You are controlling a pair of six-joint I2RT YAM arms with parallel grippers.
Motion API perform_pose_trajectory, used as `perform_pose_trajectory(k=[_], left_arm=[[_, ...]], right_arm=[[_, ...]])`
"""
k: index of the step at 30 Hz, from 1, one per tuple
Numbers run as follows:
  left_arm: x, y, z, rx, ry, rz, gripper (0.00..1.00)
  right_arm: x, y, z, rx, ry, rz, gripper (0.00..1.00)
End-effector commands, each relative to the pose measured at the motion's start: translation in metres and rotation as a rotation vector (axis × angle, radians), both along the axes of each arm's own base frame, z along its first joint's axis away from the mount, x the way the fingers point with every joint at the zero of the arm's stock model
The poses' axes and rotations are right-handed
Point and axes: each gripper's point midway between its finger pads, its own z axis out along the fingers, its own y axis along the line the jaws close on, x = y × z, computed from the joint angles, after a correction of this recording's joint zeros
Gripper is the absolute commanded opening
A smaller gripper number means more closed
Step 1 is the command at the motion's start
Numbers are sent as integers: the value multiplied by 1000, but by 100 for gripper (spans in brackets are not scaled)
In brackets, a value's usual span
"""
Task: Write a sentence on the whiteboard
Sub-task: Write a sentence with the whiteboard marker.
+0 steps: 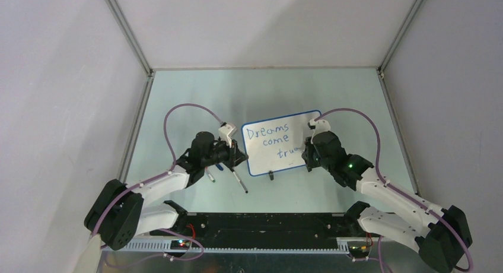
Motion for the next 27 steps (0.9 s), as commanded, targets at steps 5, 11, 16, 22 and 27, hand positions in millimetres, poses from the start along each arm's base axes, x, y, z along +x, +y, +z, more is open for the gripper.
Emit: perform_pose_trajectory(k=[5, 11, 16, 22, 27], left_arm=[[5, -6, 19, -22, -68, -26, 24], [5, -7, 19, -21, -68, -26, 23], [5, -6, 18, -20, -67, -25, 24], [5, -7, 19, -22, -69, -27, 24], [5, -6, 18, -21, -66, -25, 24]], right_arm=[[17, 8, 28, 35, -75, -5, 0], [18, 10, 31, 41, -81, 1, 0], [18, 13, 31, 48, -78, 12, 0], [17, 17, 29, 56, -65, 34, 0], [15, 20, 28, 58, -60, 46, 0]])
